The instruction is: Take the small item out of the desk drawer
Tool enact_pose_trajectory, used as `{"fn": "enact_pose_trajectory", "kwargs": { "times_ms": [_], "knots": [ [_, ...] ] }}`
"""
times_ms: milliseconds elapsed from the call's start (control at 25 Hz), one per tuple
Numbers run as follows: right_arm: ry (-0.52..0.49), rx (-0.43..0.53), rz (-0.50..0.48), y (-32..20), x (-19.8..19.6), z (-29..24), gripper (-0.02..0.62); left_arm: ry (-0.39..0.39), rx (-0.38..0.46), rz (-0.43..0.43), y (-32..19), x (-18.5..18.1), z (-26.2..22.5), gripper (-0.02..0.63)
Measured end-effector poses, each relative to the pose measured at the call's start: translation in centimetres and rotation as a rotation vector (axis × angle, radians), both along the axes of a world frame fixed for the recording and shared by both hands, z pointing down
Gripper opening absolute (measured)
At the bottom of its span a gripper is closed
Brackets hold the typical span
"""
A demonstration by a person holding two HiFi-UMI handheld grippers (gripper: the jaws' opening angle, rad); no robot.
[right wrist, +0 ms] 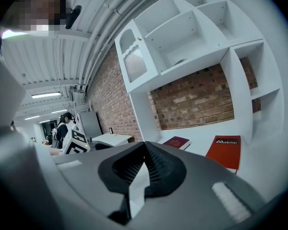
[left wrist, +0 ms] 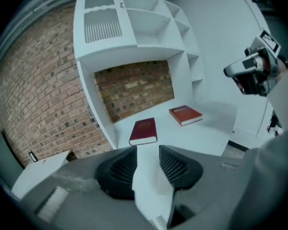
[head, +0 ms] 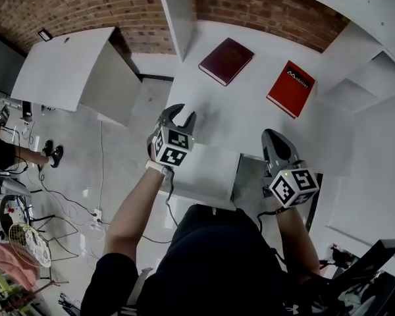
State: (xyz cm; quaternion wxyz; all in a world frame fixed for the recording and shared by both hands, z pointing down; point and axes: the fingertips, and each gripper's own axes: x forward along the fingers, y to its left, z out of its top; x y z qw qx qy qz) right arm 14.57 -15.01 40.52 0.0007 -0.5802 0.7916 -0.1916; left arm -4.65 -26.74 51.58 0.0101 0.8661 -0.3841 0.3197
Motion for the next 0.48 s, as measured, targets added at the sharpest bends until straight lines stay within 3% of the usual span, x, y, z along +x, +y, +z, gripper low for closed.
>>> {"fn": "enact_pose_trajectory", "kwargs": {
  "times_ms": [480],
  "knots": [
    [0.028,0.117,-0.083,-3.3,-3.2,-5.1,0.003,0.248,0.147,-0.058,2.9,-2.1,-13.7,0.15]
  ]
}}
